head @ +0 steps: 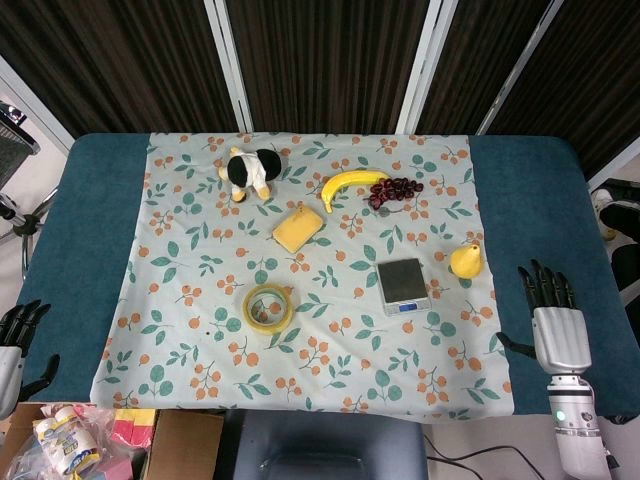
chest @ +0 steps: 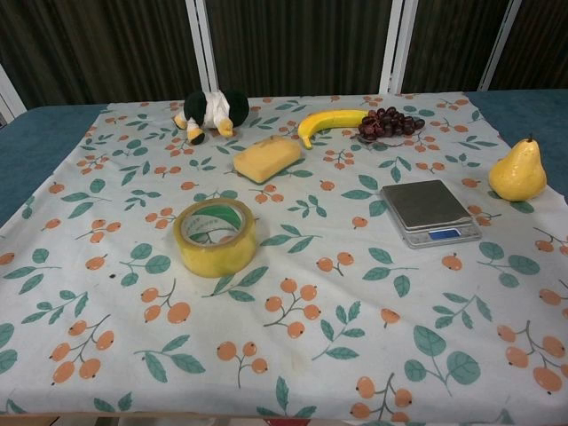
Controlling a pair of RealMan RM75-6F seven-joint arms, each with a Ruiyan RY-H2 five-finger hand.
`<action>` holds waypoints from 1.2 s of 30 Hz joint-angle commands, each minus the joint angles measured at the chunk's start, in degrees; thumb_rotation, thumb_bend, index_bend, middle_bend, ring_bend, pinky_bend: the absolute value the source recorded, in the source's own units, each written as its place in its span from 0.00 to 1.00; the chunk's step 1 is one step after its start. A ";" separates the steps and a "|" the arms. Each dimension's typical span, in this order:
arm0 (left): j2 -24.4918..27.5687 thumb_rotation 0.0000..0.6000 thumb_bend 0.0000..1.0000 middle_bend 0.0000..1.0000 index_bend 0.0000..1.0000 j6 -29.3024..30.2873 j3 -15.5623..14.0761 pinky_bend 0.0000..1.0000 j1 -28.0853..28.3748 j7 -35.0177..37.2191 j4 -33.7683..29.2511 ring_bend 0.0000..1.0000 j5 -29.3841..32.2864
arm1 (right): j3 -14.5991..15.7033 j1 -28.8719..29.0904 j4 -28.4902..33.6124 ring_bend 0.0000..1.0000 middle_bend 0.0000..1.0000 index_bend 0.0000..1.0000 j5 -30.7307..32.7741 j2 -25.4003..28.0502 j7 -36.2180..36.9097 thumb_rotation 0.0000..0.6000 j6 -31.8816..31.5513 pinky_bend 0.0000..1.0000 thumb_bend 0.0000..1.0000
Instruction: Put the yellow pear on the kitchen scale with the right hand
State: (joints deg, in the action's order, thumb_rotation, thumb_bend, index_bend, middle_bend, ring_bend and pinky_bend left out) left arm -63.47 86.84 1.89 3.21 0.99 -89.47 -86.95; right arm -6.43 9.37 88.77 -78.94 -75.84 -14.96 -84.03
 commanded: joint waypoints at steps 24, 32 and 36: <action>0.65 1.00 0.39 0.09 0.13 3.33 -1.44 0.33 -1.13 3.27 0.60 0.08 -4.04 | -9.05 10.13 -16.48 0.00 0.00 0.00 10.19 -2.99 27.88 1.00 21.82 0.18 0.12; 0.85 1.00 0.39 0.09 0.13 2.75 -1.60 0.33 -0.72 4.09 0.90 0.08 -4.39 | -9.75 15.95 -26.42 0.00 0.00 0.00 10.01 -7.86 34.22 1.00 30.01 0.18 0.12; 0.91 1.00 0.39 0.09 0.13 2.67 -1.61 0.33 -0.70 4.28 0.94 0.08 -4.31 | -9.38 18.24 -30.49 0.00 0.00 0.02 9.66 -10.33 35.16 1.00 32.80 0.18 0.12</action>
State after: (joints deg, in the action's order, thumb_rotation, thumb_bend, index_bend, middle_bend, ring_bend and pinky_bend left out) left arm -62.57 89.51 0.28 2.52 5.27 -88.54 -91.27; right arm -15.94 26.30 59.99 -69.06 -84.77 19.43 -52.56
